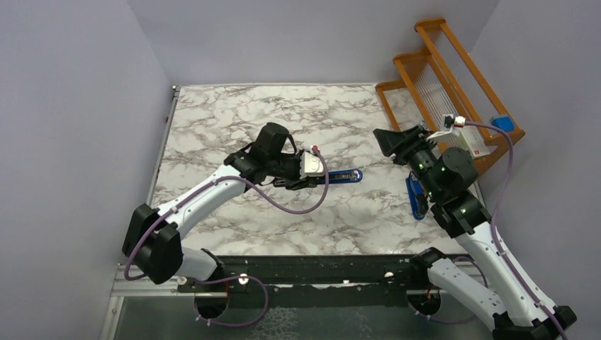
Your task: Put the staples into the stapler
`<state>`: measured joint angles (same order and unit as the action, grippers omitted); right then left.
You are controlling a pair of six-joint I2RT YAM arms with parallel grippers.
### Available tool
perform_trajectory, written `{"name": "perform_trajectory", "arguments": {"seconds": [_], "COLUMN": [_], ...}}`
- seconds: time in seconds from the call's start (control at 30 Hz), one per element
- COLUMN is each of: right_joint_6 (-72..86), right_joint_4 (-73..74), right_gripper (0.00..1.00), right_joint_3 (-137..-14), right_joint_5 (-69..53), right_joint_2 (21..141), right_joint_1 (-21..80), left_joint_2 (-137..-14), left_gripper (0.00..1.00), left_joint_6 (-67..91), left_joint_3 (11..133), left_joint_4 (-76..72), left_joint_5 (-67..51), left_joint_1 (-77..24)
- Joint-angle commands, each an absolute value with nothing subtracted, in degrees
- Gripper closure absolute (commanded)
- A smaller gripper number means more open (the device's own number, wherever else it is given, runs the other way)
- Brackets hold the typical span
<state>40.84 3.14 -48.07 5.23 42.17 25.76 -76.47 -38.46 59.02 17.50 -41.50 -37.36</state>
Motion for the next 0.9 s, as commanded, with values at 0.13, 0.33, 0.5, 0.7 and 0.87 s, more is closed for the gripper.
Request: {"name": "perform_trajectory", "arguments": {"seconds": [0.13,0.33,0.5,0.7,0.87], "right_joint_6": [40.21,37.56,38.39,39.38,39.11], "right_joint_4": [8.19,12.07,12.57,12.78,13.45], "right_gripper": [0.49,0.49,0.49,0.51,0.51], "right_joint_3": [-47.94,-51.06,-50.45,-49.59,-49.68], "right_joint_5": [3.75,1.93,0.75,-0.37,0.41], "right_joint_2": [41.00,42.54,42.38,42.17,42.32], "right_joint_1": [25.87,25.85,25.92,25.91,25.87], "left_joint_2": [-88.97,-93.61,-101.79,-107.23,-109.07], "left_gripper": [1.00,1.00,1.00,1.00,0.91], "left_joint_6": [-59.19,-65.74,-67.74,-65.98,-64.69], "left_joint_3": [70.40,71.91,74.77,77.20,79.33], "left_joint_4": [38.93,43.17,50.16,51.90,51.63], "left_joint_5": [-37.20,-32.03,-23.39,-23.64,-22.11], "left_joint_1": [-36.98,-36.52,-35.77,-35.16,-35.09]}}
